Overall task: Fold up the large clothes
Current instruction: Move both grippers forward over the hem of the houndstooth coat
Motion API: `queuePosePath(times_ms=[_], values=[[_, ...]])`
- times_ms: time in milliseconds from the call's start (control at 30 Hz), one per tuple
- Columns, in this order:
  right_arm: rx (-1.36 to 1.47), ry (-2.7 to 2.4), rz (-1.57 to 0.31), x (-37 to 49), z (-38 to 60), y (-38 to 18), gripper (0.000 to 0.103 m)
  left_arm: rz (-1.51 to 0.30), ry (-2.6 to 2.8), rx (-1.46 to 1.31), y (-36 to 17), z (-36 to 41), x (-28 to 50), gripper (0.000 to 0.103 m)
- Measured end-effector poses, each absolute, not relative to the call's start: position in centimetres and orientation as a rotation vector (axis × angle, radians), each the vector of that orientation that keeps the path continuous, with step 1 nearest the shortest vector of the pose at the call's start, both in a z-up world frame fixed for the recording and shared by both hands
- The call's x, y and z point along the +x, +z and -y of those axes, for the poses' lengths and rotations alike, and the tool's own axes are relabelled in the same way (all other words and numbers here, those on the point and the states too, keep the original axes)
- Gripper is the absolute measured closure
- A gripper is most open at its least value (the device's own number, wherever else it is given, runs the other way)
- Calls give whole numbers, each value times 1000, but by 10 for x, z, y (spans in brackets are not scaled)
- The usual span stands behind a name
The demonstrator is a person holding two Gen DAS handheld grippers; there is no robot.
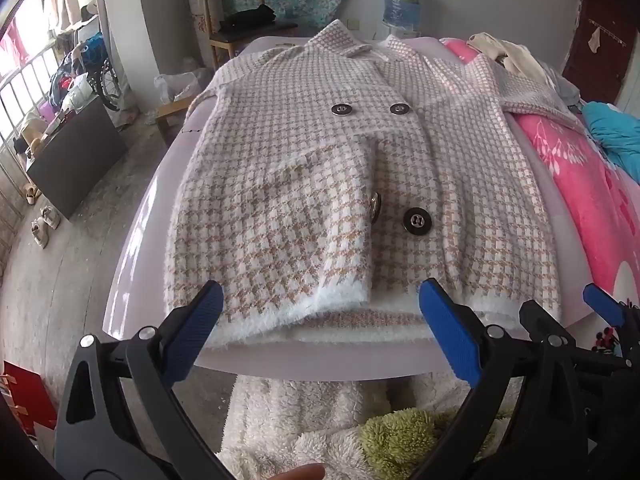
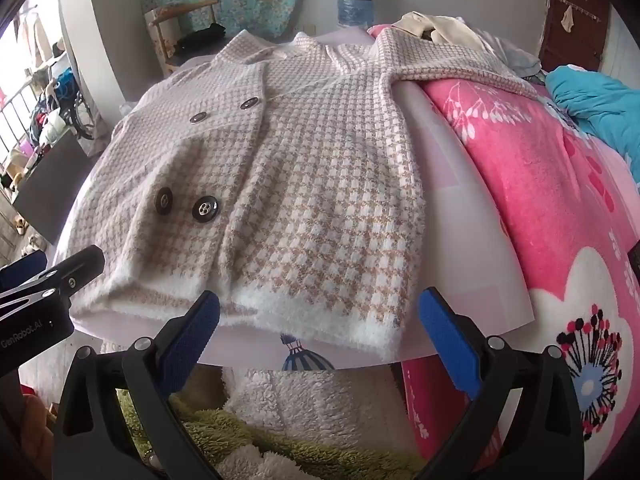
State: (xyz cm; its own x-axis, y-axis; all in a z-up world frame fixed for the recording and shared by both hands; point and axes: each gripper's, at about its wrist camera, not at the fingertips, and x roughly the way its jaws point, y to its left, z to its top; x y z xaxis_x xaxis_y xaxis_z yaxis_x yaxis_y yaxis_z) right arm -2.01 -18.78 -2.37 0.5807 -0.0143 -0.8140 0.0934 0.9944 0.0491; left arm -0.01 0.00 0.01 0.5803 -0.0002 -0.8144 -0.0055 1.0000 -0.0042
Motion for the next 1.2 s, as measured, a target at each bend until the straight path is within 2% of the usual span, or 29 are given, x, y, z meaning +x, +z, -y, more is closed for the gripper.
queuePosePath(times_ms=[1200], values=[[81, -70, -952, -13, 189, -20, 6, -964, 8, 3, -10, -1, 5, 8]])
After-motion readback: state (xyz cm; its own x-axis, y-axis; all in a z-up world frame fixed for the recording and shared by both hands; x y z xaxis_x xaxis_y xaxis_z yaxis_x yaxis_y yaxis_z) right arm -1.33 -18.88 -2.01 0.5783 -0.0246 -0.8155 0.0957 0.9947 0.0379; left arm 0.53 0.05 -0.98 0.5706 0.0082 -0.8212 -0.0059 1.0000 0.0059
